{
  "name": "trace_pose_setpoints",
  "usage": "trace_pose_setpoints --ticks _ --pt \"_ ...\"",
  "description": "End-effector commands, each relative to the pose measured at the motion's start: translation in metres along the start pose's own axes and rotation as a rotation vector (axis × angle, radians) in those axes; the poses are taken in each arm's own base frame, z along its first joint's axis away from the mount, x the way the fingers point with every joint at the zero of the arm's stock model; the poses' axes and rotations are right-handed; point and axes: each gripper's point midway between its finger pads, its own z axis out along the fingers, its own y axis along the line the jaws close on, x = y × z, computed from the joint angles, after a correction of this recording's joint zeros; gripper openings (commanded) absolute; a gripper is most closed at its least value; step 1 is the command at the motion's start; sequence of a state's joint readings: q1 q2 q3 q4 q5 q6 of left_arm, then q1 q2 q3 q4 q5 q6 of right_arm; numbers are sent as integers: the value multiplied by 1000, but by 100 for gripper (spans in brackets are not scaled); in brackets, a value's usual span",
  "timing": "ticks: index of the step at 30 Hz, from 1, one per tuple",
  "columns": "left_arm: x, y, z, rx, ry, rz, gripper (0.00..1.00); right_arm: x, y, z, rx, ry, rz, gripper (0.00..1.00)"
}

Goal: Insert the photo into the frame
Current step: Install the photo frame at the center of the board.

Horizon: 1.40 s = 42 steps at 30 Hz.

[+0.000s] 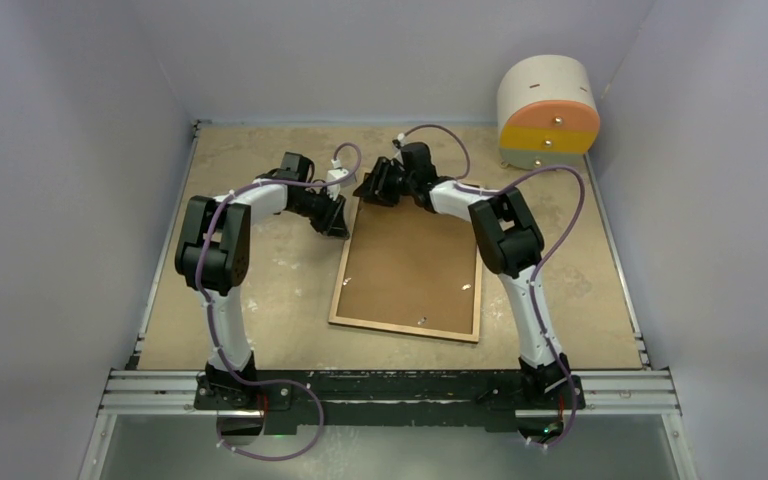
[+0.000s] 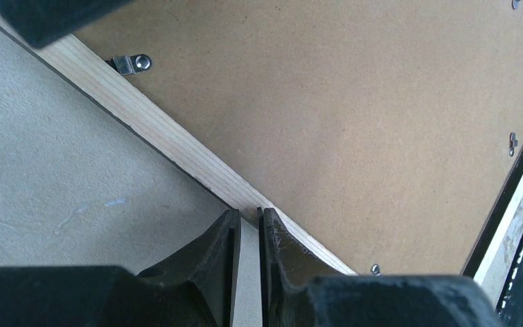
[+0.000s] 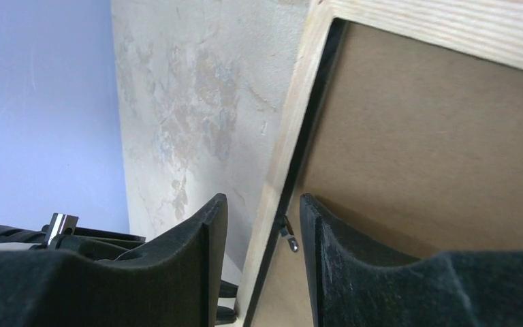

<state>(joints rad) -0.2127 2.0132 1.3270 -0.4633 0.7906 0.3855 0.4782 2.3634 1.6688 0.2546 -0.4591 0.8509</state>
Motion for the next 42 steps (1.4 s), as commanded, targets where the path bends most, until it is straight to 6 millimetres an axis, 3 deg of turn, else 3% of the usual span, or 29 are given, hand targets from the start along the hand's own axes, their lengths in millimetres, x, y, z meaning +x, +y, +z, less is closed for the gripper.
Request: trace_pose_setpoints --ticks 1,11,21,24,26,30,32,34,38,42 --pt "12 -4 -5 -4 33 -4 18 27 -3 14 13 75 -20 46" --pt "14 -3 -4 -5 34 -3 18 44 -6 8 30 107 -15 43" --pt "12 -3 -6 -7 29 2 17 60 7 3 10 148 -17 43" --pt "11 -3 -8 -8 29 3 17 61 17 -4 -2 159 -18 47" --pt "8 -2 -11 -12 23 5 17 44 19 -12 20 125 -38 55" --pt "-1 3 -26 -23 4 23 18 -18 26 -47 45 -18 -57 73" --pt "-3 8 -36 -36 -2 28 19 -44 22 -70 73 -82 -56 83" --pt "-1 14 -45 -52 -3 35 20 -67 12 -99 117 -155 -52 87" --pt "13 21 -49 -82 32 59 22 -96 -36 -167 299 -313 8 95" --pt "39 21 -37 -119 105 103 23 -96 -111 -233 552 -439 138 99"
